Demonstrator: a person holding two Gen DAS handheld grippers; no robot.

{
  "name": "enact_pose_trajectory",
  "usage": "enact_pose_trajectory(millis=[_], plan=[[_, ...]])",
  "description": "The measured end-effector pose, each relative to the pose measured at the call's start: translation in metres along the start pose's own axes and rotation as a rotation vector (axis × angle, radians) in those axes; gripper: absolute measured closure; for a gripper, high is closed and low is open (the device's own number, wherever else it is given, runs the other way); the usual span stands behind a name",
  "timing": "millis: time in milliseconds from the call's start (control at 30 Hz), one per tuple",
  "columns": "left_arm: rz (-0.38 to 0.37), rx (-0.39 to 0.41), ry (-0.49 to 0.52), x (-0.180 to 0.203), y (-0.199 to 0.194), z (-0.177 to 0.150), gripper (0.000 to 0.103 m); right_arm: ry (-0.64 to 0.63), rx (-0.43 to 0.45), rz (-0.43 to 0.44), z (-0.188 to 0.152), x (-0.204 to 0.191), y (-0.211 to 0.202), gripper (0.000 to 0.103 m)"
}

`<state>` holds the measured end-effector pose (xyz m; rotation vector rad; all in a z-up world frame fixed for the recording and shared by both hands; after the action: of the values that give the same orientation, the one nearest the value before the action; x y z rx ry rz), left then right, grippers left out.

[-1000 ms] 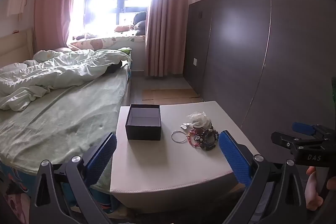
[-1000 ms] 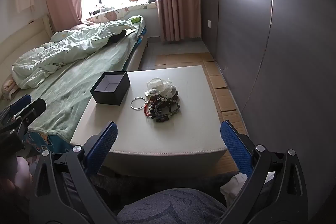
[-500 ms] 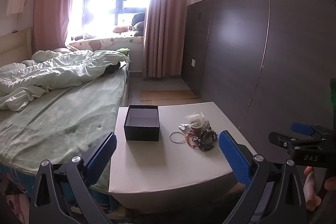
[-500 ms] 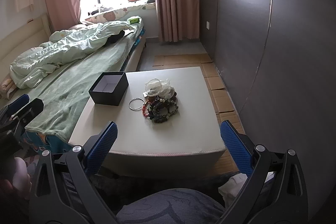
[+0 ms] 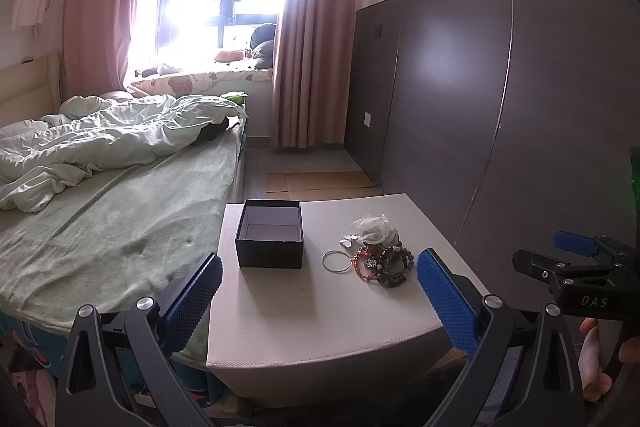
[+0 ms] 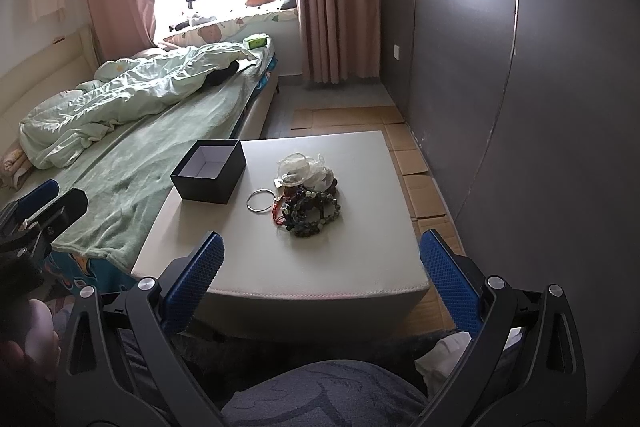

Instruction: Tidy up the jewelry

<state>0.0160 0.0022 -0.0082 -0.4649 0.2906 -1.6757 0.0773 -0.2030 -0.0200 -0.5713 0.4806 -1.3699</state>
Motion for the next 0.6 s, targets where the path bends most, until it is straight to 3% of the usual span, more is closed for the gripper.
enact_pose_trajectory(millis=[600], plan=[[-0.001,0.001,-0.002,0.0004,0.0011,-0.0001,0.008,0.001,0.005,0.001,-0.0013,0.0011,0.0005,0.005]])
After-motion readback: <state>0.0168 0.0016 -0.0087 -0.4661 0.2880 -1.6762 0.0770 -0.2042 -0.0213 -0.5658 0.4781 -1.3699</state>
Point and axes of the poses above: each gripper's, at about its wrist camera, not at the fingertips, and y roughly the way its jaws point, x to its right, z to its top, the point moved 2 cm from there along y, roughly the way its jaws point, and after that the axes turned 8 degrees about -z, right-handed, at the moved point
